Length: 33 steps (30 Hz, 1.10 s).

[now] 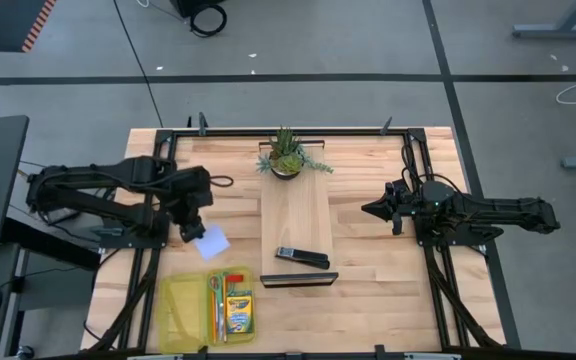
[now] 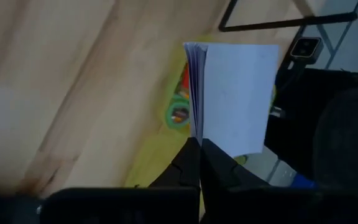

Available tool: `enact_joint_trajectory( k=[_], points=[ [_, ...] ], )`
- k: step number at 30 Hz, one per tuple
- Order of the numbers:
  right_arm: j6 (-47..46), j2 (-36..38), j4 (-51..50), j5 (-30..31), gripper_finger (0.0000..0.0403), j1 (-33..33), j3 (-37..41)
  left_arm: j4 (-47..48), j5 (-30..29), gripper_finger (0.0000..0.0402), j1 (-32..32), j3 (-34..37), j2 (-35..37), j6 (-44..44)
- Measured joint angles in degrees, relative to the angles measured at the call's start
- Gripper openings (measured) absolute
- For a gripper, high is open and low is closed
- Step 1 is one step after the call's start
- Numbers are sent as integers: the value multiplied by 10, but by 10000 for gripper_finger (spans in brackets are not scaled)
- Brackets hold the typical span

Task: Pack school essentials
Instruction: Put the blue sticky note into the yellow supply box

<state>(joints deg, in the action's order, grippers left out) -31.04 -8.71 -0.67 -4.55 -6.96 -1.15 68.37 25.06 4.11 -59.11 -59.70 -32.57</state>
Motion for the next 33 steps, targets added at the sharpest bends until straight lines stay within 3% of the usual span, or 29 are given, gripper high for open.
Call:
enact_joint_trajectory(
  k=[17, 33],
  points=[
    [0, -8, 0, 0, 6, 0, 0, -124, -14, 0, -157, 1, -85, -146],
    [0, -14, 1, 0, 6, 0, 0, -211, -24, 0, -260, 0, -164, -200]
  ],
)
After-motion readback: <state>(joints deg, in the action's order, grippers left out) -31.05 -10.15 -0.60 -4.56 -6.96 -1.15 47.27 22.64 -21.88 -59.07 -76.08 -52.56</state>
